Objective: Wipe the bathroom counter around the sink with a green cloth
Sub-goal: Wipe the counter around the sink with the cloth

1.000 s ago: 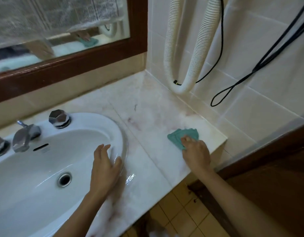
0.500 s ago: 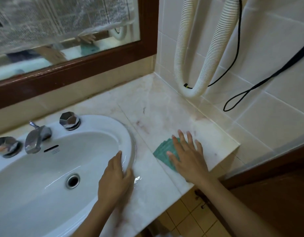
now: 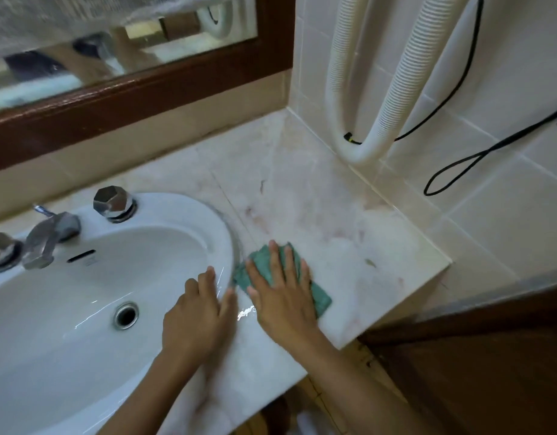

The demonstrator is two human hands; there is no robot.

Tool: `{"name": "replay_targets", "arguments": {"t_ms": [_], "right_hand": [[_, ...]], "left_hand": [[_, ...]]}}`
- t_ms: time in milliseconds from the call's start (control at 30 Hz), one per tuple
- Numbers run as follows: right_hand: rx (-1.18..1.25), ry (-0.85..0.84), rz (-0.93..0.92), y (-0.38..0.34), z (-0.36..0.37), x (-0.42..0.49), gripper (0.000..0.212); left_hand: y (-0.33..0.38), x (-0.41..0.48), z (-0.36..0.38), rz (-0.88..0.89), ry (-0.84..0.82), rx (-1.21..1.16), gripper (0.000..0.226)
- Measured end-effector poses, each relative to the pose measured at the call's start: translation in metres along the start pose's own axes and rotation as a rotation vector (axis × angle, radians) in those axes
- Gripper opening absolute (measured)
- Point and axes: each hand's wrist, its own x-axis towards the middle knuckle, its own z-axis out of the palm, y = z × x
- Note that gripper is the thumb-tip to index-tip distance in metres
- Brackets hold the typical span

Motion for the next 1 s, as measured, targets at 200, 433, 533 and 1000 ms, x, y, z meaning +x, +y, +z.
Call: {"name": "replay_targets", "arguments": {"t_ms": [200,433,533,1000], "right_hand": [[-0.07,-0.03,0.097,0.133,-0.019,-0.04,0.055],[-0.093,0.042,0.441,0.173,-0.04,0.104,0.06],[-0.028,0.007,0.42,0.142,-0.038,0.169,0.057],[0.103,-0.075,-0.079,0.001,-0.009,-0.02,0.058]], "left_hand": [[-0.005,0.003,-0.001,0.066,0.006,0.023,0.073],[-0.009,0.007,0.004,0.095,0.012,0.037,0.073],[-0.01,0.008,0.006,0.096,0.022,0.024,0.071],[-0.011,0.001,-0.004,-0.064,0.023,-0.318,0.048]]}}
